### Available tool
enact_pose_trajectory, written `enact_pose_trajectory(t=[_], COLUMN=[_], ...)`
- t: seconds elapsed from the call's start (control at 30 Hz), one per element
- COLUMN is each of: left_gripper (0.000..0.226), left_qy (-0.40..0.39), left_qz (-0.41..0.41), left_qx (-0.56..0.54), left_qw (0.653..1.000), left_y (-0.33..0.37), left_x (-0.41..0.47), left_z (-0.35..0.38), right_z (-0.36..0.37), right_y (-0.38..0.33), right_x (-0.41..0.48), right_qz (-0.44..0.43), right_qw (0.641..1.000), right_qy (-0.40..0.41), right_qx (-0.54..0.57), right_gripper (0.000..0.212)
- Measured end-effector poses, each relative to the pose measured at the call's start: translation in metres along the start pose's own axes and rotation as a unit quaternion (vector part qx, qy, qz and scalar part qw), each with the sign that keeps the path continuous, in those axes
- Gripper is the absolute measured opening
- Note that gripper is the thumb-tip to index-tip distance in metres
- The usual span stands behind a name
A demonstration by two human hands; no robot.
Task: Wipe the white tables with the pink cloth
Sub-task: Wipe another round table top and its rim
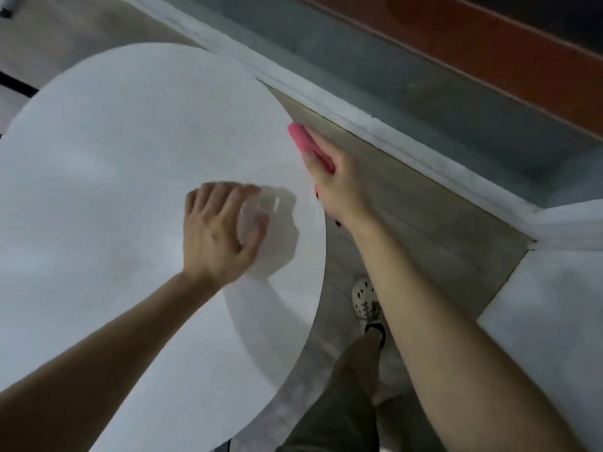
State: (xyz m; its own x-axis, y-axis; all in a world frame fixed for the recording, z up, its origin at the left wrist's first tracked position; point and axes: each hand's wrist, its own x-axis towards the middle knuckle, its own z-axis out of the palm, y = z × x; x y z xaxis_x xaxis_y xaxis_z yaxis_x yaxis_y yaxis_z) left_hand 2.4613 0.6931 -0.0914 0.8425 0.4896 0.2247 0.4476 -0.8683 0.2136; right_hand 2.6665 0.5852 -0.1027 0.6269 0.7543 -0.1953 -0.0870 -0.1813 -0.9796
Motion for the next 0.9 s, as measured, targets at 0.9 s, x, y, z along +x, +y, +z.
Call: enact_pose_trajectory(t=[0.9], left_gripper=[0.050], left_qy=[0.036], left_qz=[-0.290], left_qx=[0.114], left_qw=[0.949], left_y=[-0.040], left_x=[0.123], left_z=[0.053], right_z=[0.028], right_y=[-0.035], right_x=[0.154], right_qz=[-0.081], right_qw=[0.985], right_qy=[-0.135], right_qx=[-0.075], right_gripper=[0.039])
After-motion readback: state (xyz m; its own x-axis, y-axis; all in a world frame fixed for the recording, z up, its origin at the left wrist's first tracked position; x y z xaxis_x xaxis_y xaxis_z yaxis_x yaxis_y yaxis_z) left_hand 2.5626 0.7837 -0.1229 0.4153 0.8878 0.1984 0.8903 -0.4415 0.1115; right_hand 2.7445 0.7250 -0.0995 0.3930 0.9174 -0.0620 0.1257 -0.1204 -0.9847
